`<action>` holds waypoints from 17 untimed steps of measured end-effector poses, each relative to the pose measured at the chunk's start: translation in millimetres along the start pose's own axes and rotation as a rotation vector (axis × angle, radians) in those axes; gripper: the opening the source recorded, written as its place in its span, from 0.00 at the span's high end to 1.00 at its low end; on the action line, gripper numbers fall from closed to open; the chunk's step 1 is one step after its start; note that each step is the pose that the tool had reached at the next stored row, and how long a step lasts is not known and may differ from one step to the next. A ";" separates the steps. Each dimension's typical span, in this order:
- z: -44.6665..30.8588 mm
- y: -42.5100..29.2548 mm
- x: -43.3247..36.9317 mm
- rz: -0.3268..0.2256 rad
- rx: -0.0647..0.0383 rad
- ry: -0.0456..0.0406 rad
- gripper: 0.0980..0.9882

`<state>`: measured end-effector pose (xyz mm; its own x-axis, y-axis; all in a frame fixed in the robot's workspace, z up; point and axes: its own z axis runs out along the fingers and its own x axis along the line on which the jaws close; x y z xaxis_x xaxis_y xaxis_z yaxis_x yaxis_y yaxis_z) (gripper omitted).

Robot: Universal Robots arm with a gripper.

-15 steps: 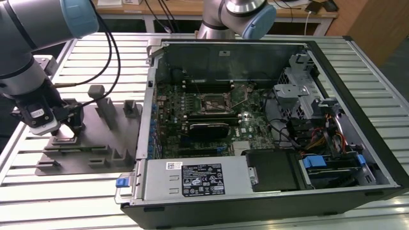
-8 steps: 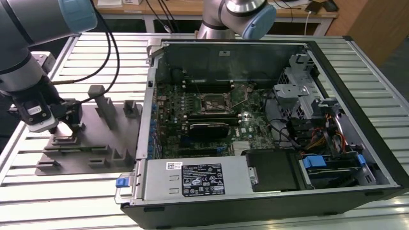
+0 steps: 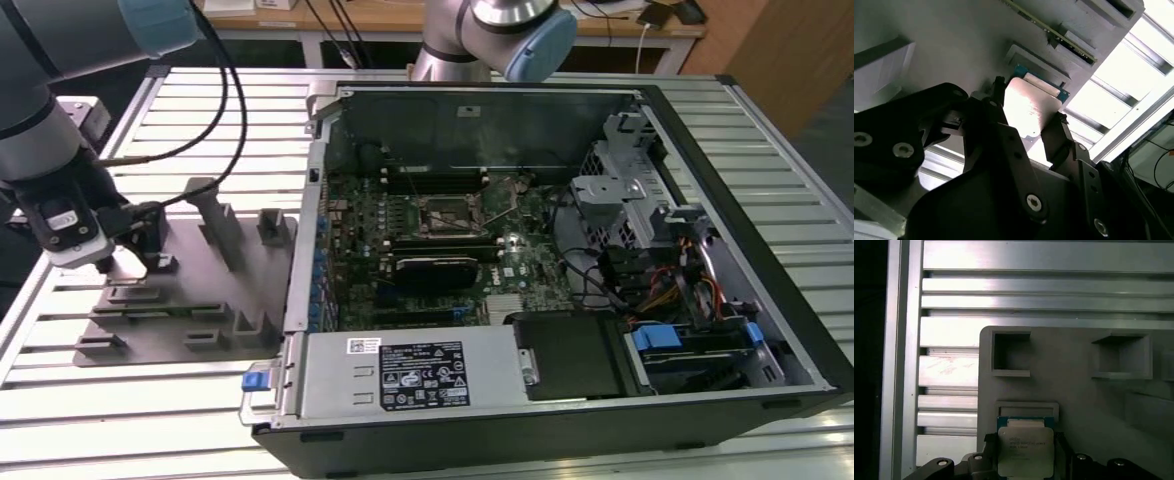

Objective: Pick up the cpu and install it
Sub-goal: 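Pick up the cpu and move it towards the insertion slot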

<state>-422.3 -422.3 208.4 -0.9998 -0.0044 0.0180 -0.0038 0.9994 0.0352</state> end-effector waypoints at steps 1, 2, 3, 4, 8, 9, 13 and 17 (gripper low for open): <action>-2.1 0.1 0.0 0.000 0.000 -0.0001 0.50; -4.5 0.2 0.1 0.000 0.000 -0.0003 0.50; -7.2 0.2 0.1 0.000 0.000 -0.0005 0.50; -9.8 0.3 0.2 0.000 0.000 -0.0007 0.50; -19.5 0.7 0.3 0.000 0.000 -0.0019 0.50; -22.1 0.8 0.4 0.000 0.000 -0.0021 0.50; -32.6 1.4 0.6 0.000 0.000 -0.0042 0.50; -43.3 2.0 0.8 0.000 0.000 -0.0066 0.50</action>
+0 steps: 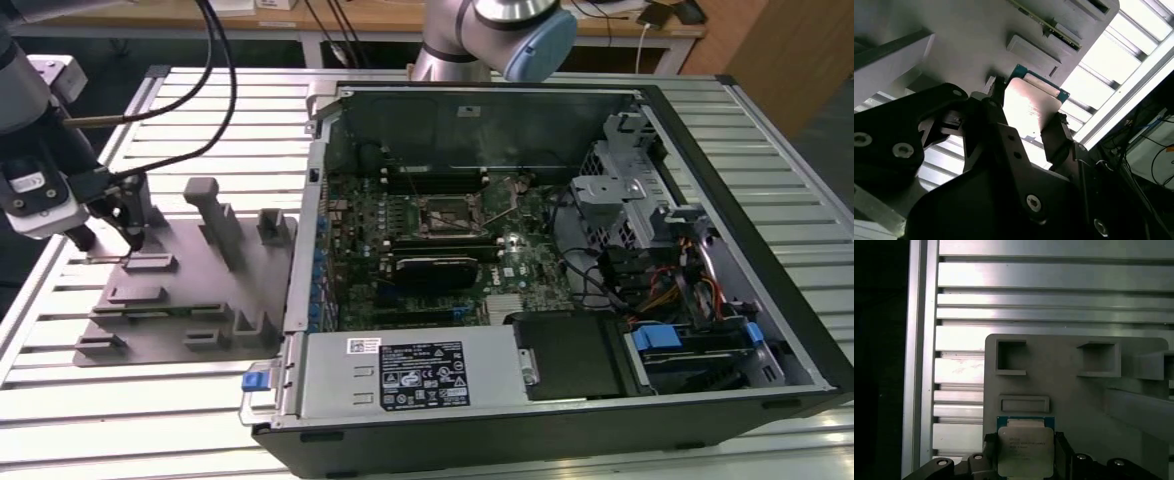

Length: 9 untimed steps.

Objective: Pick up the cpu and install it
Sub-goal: 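Pick up the cpu and move it towards the insertion slot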

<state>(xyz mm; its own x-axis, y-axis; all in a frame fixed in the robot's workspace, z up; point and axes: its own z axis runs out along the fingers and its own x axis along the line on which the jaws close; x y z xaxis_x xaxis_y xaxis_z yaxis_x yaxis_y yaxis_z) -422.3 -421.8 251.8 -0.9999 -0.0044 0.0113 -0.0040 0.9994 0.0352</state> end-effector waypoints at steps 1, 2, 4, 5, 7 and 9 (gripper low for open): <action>-2.7 0.2 0.0 0.000 0.000 -0.0006 0.50; -5.1 0.3 0.0 0.000 0.000 -0.0011 0.50; -10.1 0.5 0.1 0.000 0.000 -0.0021 0.50; -12.5 0.6 0.1 0.000 0.000 -0.0025 0.50; -17.3 0.8 0.2 0.000 0.000 -0.0033 0.50; -22.5 1.0 0.3 0.000 0.000 -0.0041 0.50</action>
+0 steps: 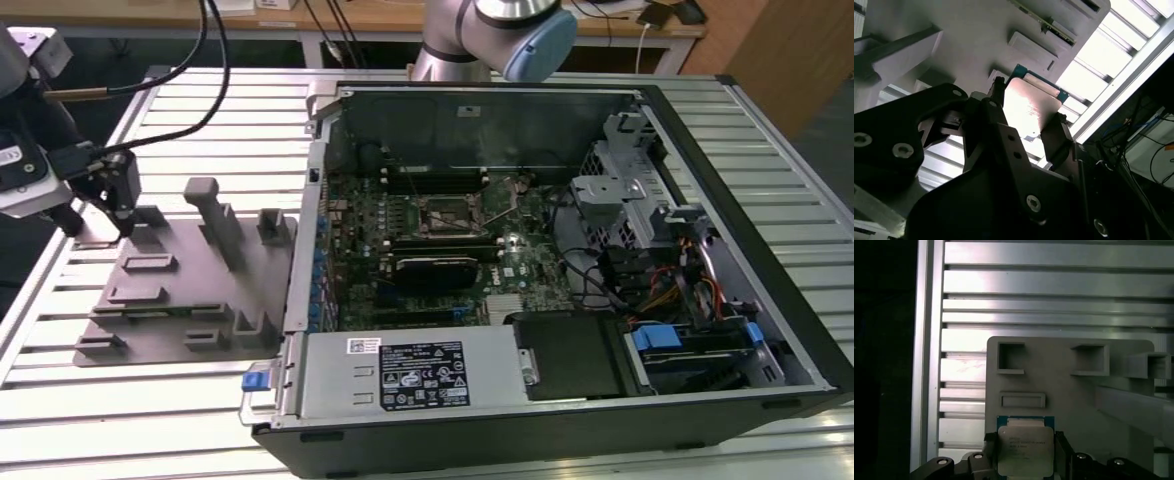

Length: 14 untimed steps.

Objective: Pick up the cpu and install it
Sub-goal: 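Pick up the cpu and move it towards the insertion slot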

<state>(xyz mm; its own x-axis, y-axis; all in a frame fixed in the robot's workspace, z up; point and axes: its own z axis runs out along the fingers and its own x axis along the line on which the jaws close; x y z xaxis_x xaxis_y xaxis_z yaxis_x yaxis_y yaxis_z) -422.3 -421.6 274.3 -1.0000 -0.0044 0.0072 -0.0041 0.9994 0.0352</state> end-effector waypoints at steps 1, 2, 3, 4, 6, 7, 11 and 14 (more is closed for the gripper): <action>-2.9 0.1 0.0 0.000 0.000 -0.0003 0.50; -5.4 0.3 0.1 0.000 0.000 -0.0007 0.50; -7.6 0.4 0.1 0.000 0.000 -0.0011 0.50; -9.8 0.5 0.1 0.000 0.000 -0.0016 0.50; -14.2 0.8 0.1 0.000 0.000 -0.0026 0.50; -16.2 0.9 0.1 0.000 0.000 -0.0031 0.50; -24.9 1.4 0.2 0.000 0.000 -0.0054 0.50; -32.0 1.8 0.2 0.000 0.000 -0.0073 0.50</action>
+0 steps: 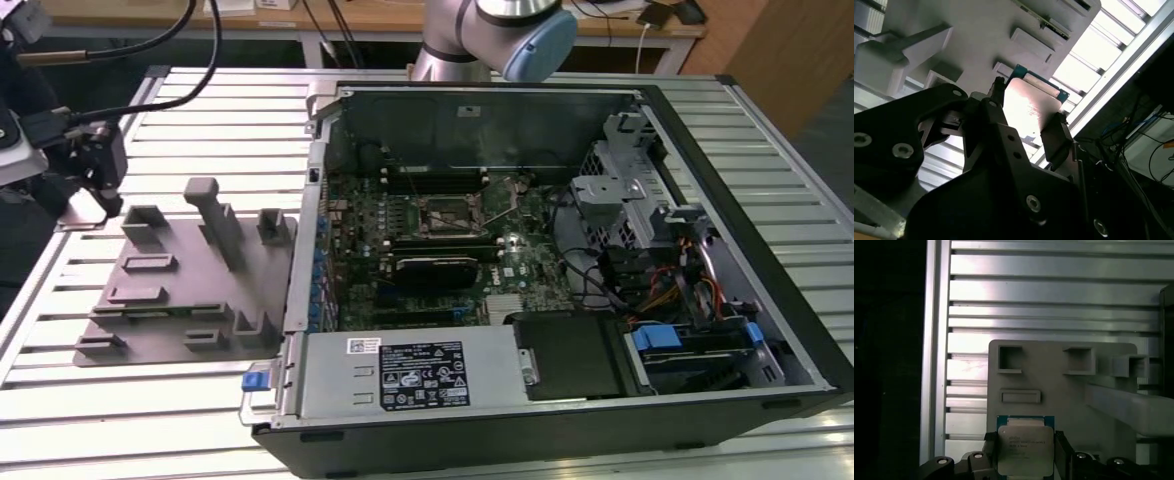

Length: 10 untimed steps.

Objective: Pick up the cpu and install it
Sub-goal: 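Pick up the cpu and move it towards the insertion slot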

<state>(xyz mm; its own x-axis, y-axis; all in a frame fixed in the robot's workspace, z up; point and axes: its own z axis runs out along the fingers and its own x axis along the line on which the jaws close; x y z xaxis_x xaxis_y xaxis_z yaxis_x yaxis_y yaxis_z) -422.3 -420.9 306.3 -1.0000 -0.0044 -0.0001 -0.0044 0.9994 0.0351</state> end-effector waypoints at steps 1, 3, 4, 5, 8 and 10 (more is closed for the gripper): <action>-2.3 0.1 0.0 0.000 0.000 -0.0008 0.50; -6.9 0.4 0.0 0.000 0.000 -0.0021 0.50; -9.2 0.6 0.0 0.000 0.000 -0.0029 0.50; -11.6 0.8 0.0 0.000 0.000 -0.0036 0.50; -19.1 1.3 0.0 0.000 0.000 -0.0057 0.50; -24.2 1.7 0.0 0.000 0.000 -0.0073 0.50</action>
<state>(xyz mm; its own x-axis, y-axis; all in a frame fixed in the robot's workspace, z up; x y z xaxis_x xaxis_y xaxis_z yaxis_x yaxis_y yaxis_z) -422.3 -420.1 330.6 -1.0000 -0.0044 -0.0074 -0.0047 0.9994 0.0351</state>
